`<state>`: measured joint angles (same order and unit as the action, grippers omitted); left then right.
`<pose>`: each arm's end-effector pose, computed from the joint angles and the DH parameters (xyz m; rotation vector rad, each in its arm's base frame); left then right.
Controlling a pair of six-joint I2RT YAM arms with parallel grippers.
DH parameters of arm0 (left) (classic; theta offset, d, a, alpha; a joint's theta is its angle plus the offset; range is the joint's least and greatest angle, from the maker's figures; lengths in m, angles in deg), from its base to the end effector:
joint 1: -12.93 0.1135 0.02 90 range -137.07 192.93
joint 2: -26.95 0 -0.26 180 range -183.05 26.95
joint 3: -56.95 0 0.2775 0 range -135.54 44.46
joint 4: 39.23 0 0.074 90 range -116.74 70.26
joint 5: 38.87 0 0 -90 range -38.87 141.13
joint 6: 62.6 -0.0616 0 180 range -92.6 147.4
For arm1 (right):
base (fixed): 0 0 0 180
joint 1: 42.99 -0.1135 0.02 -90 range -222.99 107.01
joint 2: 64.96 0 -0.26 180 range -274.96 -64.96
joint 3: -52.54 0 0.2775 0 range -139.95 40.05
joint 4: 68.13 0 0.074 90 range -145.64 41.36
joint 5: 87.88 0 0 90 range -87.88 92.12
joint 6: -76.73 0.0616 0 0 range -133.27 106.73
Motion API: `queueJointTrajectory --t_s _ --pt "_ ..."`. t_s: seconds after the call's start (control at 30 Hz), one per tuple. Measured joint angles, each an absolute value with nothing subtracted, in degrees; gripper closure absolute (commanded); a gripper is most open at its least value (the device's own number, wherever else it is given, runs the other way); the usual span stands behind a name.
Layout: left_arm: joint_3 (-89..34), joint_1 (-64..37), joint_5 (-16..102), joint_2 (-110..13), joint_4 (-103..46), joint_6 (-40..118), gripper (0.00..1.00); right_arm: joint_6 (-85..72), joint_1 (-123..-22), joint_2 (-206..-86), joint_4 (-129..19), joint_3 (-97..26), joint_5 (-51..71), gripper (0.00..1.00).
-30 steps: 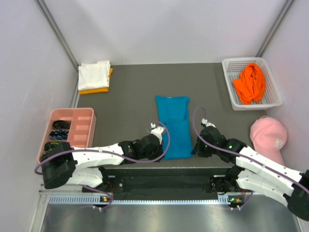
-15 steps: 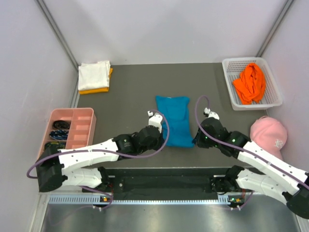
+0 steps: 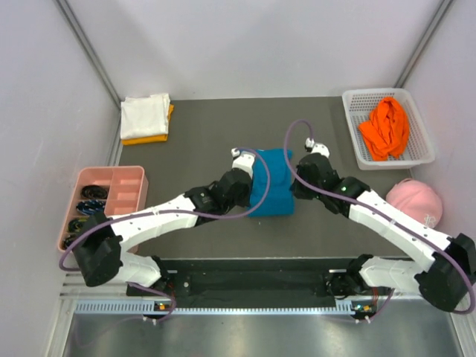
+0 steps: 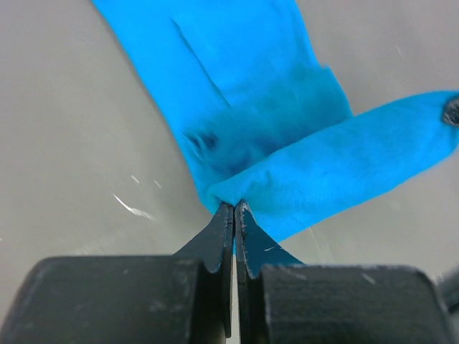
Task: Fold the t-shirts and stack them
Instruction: Fold the long partially folded tshirt into a neat square
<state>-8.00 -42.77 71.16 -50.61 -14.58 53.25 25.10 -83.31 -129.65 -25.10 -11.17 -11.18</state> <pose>0.2089 -0.2688 0.2270 0.3802 2.1738 -0.4178 0.2247 0.1721 0.2507 0.0762 2.3501 0.4201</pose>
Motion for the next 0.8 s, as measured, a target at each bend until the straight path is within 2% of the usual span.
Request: queueJointTrajectory --t_s 0.27,0.8 --pt "-14.39 -33.59 67.73 -57.93 -19.54 48.28 1.00 20.93 -77.36 -138.30 -30.65 -17.29 -8.97 1.00" --pt "-25.07 -25.53 59.73 -74.11 -25.40 44.68 1.00 17.19 -69.14 -155.40 -38.50 -27.65 -2.33 1.00"
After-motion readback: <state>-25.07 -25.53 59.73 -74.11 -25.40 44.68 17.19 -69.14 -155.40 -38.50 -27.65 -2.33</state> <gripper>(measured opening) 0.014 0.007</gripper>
